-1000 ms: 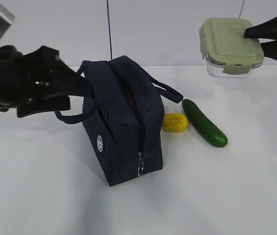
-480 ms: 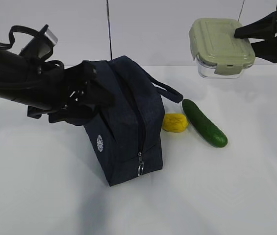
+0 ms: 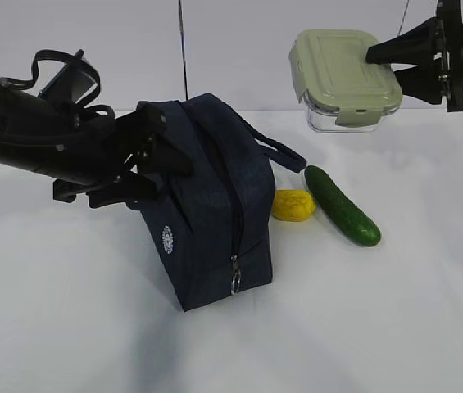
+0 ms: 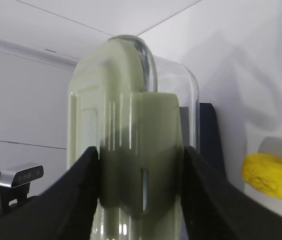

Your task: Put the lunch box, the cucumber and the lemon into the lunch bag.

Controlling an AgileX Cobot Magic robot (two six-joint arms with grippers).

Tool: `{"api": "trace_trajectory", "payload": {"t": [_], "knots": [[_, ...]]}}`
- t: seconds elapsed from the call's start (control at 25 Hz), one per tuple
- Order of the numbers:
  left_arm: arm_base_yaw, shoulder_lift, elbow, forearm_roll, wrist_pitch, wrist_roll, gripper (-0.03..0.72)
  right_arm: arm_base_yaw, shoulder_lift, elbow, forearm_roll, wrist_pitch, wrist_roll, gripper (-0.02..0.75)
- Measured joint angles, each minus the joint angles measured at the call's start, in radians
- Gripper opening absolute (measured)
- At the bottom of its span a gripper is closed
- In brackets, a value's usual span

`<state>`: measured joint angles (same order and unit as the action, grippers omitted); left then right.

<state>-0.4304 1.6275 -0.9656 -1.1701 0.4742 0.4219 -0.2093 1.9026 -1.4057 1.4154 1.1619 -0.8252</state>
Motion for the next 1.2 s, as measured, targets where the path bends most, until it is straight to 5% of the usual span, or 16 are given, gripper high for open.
{"api": "trace_trajectory", "payload": {"t": [0.16,0.48,0.72,0.92,1.2], "knots": [[0.000,0.000,0.000,-0.015,-0.017,0.000,0.440,0.013,0.000,0.000,0.001,0.000,0.000,0.359],[0.000,0.002,0.000,-0.036,-0.052,0.000,0.171,0.079,0.000,0.000,0.009,0.000,0.000,0.359],[0.000,0.002,0.000,-0.038,-0.054,0.000,0.138,0.131,-0.002,0.000,0.014,0.000,0.000,0.359],[0.000,0.004,0.000,-0.040,-0.050,0.011,0.032,0.178,-0.006,-0.004,0.046,0.000,0.000,0.359],[0.000,0.006,0.000,-0.096,-0.019,0.075,0.021,0.253,-0.008,-0.061,0.046,0.004,0.000,0.359]]}}
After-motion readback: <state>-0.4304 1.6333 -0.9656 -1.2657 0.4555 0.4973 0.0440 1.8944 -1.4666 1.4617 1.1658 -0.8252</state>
